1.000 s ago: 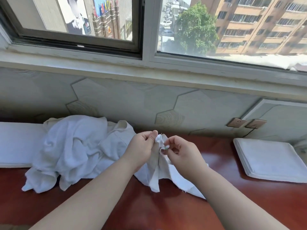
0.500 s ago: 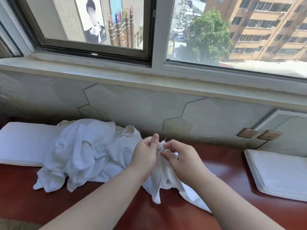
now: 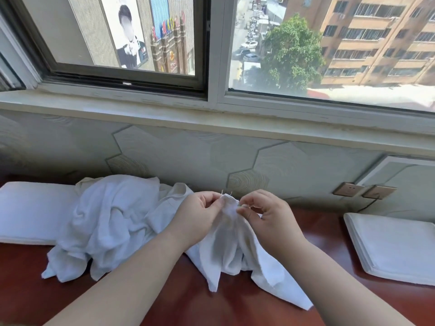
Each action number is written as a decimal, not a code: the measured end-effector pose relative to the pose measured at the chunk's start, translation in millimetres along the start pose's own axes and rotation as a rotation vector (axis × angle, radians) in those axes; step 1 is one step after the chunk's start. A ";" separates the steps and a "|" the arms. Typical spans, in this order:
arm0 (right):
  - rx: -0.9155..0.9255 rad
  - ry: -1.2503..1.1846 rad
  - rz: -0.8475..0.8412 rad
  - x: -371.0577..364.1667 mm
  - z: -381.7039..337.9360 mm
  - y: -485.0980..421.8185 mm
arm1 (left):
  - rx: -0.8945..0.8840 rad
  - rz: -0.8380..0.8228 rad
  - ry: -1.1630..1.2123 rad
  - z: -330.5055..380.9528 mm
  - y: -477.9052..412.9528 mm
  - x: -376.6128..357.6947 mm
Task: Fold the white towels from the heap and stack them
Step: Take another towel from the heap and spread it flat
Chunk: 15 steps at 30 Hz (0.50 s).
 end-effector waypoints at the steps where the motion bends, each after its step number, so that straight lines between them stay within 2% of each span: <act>1: -0.010 -0.025 -0.020 1.8 -4.8 0.9 | 0.002 -0.012 0.028 1.3 0.4 -0.5; 6: 0.029 -0.089 -0.161 3.8 -41.0 2.3 | 0.020 -0.044 0.211 1.7 3.0 -2.7; 10: 0.018 0.021 -0.161 5.2 -45.8 -7.2 | 0.018 -0.096 0.342 6.0 10.8 -6.8; 15: 0.039 0.185 -0.169 -2.2 -47.2 -8.1 | -0.016 -0.072 0.360 5.3 15.9 1.1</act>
Point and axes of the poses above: each hand's wrist, its own y-axis away from the middle knuckle, its own x-axis out of the back of the hand, z = x × y, the point moved 5 cm from there along -y, towards the middle knuckle, and after that the axes turned 5 degrees about -z, right-handed, at the moved point
